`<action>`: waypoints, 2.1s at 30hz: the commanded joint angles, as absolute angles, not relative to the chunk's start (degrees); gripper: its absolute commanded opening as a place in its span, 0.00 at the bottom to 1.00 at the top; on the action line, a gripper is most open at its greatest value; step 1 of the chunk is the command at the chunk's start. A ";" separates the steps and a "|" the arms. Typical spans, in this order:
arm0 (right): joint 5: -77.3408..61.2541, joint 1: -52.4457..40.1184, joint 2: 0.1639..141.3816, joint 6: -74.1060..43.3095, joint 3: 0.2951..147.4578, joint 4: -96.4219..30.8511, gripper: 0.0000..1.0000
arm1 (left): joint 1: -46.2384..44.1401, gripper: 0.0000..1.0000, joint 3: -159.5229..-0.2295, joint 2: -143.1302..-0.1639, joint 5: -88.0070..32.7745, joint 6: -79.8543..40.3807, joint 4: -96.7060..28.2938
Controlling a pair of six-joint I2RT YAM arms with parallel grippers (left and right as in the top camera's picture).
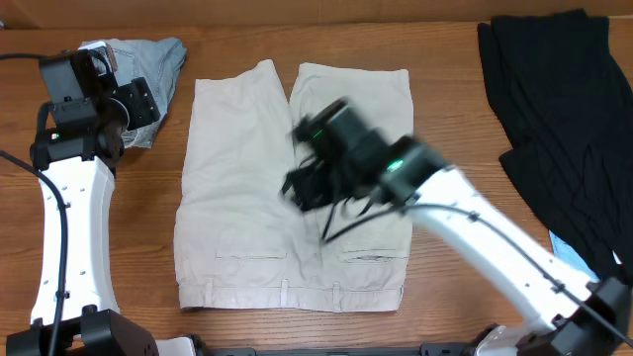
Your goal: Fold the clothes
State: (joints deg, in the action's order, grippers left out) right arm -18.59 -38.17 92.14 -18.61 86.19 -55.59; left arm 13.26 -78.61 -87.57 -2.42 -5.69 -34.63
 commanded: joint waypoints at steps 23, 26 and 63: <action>-19.25 -7.44 111.35 -12.12 80.44 -62.43 0.71 | 4.03 0.85 -79.66 -89.06 -7.14 -1.72 -41.36; -21.56 -7.44 111.35 -12.16 75.61 -60.20 0.68 | 3.68 0.85 -79.66 -89.17 -7.11 -1.69 -41.32; -23.27 10.92 111.26 0.62 92.25 -54.46 0.85 | -5.08 0.84 -79.68 -98.17 -7.33 -1.65 -33.93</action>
